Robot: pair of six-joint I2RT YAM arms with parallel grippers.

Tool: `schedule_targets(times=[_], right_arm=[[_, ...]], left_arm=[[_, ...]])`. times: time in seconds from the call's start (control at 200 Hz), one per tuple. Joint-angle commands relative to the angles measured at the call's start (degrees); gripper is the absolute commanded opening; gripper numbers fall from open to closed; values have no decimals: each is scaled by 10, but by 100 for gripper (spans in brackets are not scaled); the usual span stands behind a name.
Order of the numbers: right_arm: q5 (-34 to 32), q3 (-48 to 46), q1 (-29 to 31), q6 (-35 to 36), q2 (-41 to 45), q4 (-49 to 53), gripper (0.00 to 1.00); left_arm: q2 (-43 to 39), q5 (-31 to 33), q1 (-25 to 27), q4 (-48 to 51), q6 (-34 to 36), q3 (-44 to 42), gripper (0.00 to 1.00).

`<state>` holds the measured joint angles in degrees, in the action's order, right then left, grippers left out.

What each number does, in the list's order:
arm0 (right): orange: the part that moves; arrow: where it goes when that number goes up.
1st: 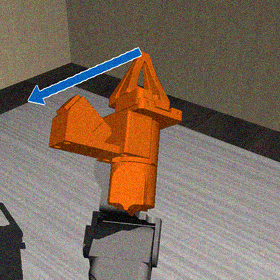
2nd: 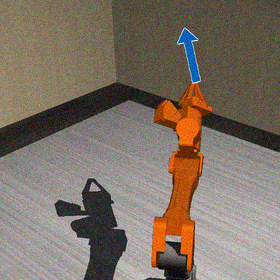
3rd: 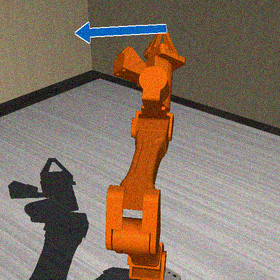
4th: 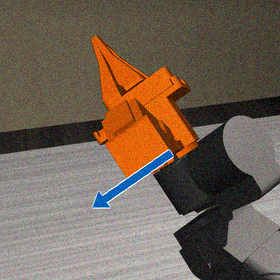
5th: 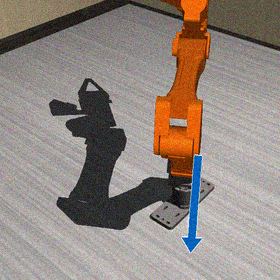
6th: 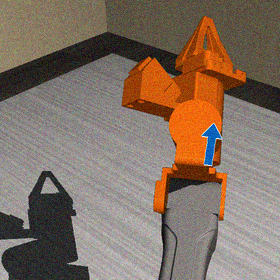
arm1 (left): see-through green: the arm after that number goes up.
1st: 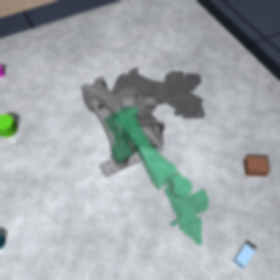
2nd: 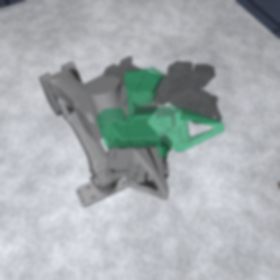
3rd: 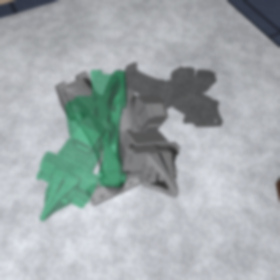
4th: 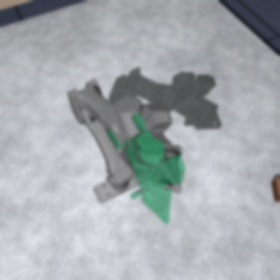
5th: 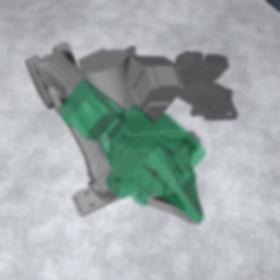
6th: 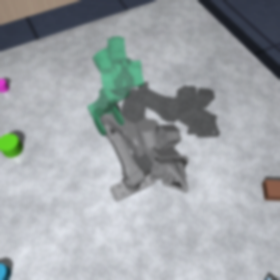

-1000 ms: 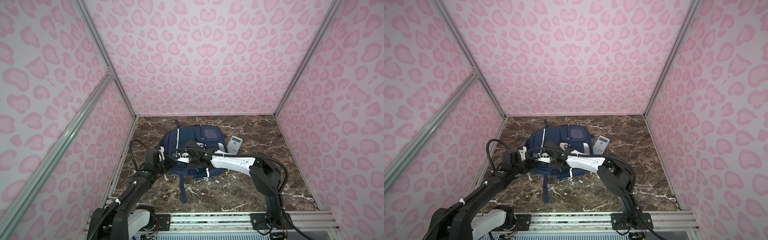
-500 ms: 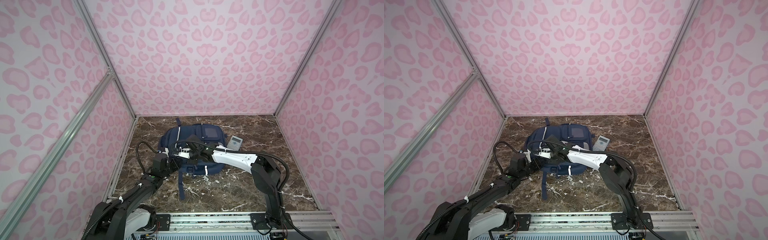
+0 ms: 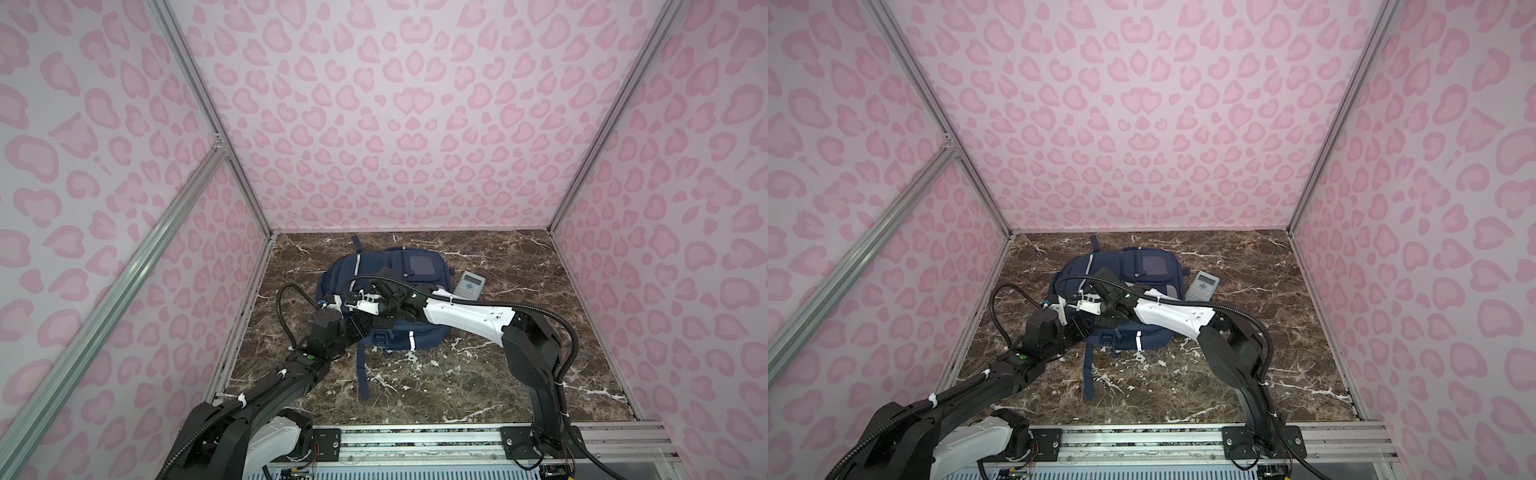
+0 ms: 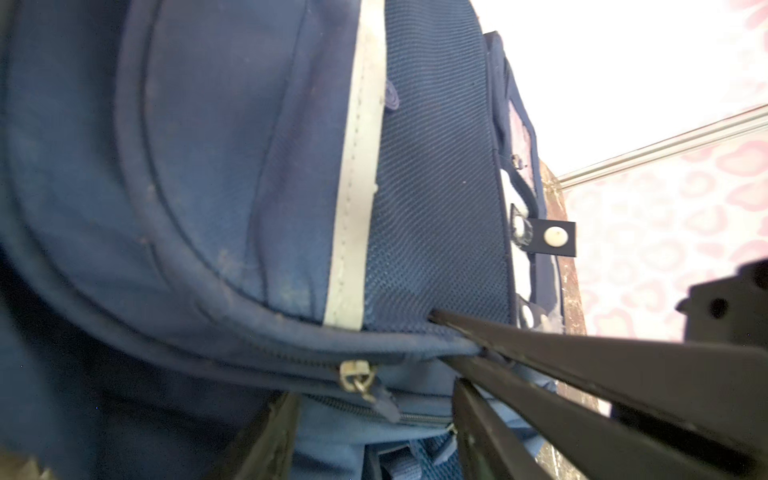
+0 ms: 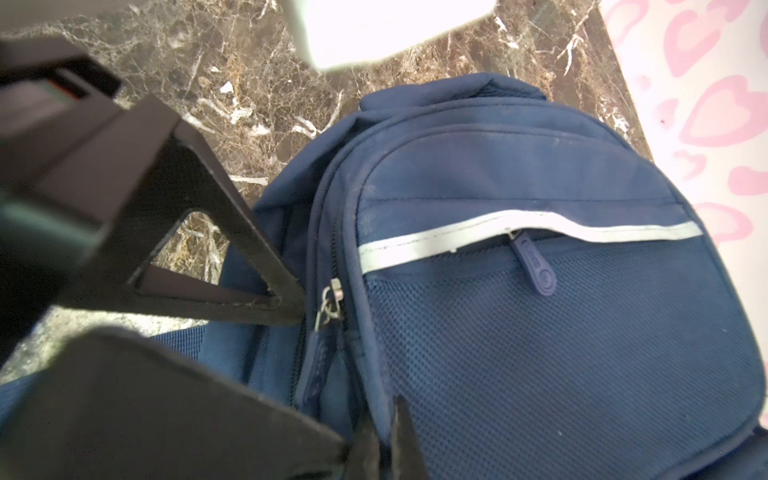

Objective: Pack the student bag

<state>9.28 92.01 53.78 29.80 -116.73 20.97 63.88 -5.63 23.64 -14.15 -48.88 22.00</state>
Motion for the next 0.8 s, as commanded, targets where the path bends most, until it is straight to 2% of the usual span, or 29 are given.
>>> schedule_targets(times=[0.0,0.05,0.095,0.14,0.195,0.26,0.35,0.44,0.63,0.795], right_arm=[[50,-12,2,-14,2,7,0],[50,-16,0,-15,4,5,0],[51,-19,-3,-18,7,5,0],[52,-22,-6,-20,11,5,0],[48,-28,-8,-20,16,3,0],[40,-33,-9,-18,18,4,0],[29,-35,-7,-17,16,7,0],[8,-38,-7,-15,15,15,0],[0,-64,-12,-15,35,3,0],[-20,-103,-16,-8,45,-5,0]], left_arm=[[15,30,0,-17,11,25,48],[16,34,-1,-3,8,29,38],[15,44,-1,17,9,32,25],[13,57,-1,50,11,36,22],[10,65,-2,74,17,37,11],[5,56,-9,76,19,30,4],[-3,49,-14,95,29,37,3],[-14,68,-24,144,50,57,3],[-19,14,-124,192,79,70,3],[-27,16,-145,209,89,77,3]])
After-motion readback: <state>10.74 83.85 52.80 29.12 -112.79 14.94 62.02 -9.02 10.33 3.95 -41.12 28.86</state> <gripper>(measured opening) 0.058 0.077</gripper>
